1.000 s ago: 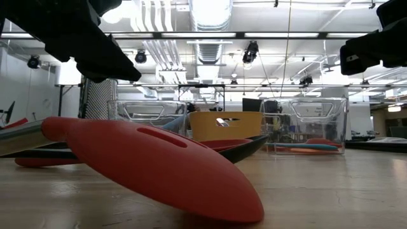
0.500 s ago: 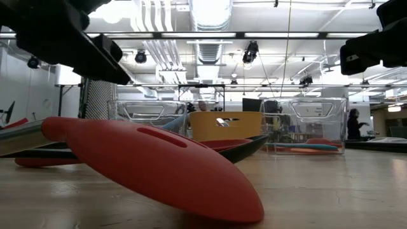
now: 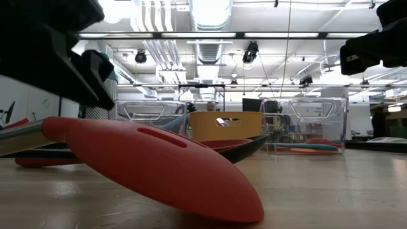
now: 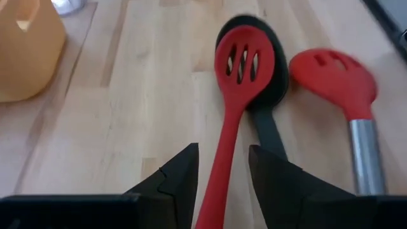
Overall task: Pick & Place Kitchen Items
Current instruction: Put the red serving spoon into the left transparent bin
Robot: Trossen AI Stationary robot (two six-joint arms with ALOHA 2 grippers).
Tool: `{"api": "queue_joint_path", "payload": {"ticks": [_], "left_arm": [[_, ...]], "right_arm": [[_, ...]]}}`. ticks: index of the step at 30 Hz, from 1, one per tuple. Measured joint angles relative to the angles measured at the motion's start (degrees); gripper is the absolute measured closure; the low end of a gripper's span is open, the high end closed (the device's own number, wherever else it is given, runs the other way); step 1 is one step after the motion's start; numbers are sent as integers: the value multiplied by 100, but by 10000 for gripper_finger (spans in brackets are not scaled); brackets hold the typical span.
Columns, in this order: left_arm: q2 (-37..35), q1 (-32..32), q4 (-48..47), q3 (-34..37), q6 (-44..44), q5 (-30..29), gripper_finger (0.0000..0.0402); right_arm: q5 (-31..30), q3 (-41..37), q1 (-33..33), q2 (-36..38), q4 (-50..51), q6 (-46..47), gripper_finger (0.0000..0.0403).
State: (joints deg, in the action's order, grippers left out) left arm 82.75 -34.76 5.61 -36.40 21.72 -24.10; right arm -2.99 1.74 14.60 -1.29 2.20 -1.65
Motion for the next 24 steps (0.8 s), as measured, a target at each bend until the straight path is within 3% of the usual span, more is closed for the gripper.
{"api": "queue_joint_path", "payload": {"ticks": [24], "left_arm": [[1075, 15, 65, -44, 248, -141, 257]], "right_arm": [[0, 0, 0, -1, 1, 6, 394]]}}
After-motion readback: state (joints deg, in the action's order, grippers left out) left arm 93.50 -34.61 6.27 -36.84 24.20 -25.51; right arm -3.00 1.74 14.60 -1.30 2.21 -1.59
